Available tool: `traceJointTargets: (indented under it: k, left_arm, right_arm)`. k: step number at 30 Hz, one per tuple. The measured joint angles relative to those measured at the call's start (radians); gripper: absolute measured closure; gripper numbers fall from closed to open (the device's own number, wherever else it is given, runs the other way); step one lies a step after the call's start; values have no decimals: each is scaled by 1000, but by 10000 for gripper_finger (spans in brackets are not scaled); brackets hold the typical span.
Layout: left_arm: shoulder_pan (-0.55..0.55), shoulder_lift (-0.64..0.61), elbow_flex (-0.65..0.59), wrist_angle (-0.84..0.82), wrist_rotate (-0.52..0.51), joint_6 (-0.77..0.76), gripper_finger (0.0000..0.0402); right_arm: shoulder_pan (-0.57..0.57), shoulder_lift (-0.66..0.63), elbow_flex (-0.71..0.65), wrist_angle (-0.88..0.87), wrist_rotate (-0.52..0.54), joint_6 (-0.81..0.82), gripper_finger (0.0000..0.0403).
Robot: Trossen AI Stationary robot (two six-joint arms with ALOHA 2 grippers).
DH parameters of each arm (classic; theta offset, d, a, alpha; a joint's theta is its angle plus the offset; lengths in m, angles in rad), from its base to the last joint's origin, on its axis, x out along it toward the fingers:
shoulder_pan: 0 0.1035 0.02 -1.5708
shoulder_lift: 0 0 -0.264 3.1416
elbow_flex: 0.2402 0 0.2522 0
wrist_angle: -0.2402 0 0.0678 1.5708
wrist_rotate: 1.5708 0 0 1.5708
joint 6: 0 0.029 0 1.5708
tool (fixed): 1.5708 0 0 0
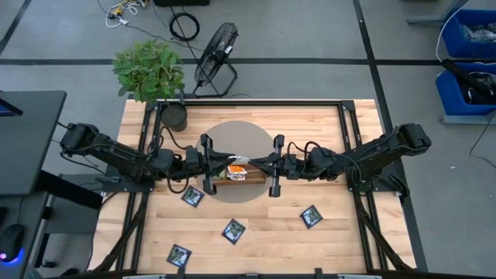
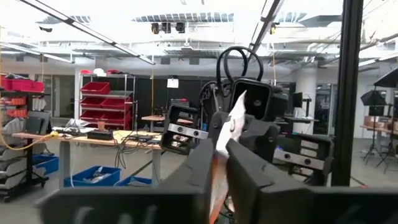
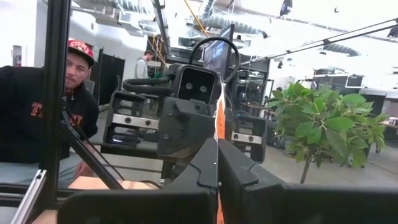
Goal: Pick & Place Tea
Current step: Put the orange tea bag into the wooden organizer
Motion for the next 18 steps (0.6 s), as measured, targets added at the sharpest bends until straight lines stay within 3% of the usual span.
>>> traceJointTargets:
  k: [2,8,18]
  left_arm:
    - [0,0,1,-9,1,2,389]
    - [-13,0,1,-71,-18,51,398]
    - [-16,0,1,-149,-94,60,400]
  right_arm:
    - [0,0,0,-3,0,0,403]
    - [1,1,-2,-34,-1,8,394]
    - [1,-7,-2,-64,0,23,312]
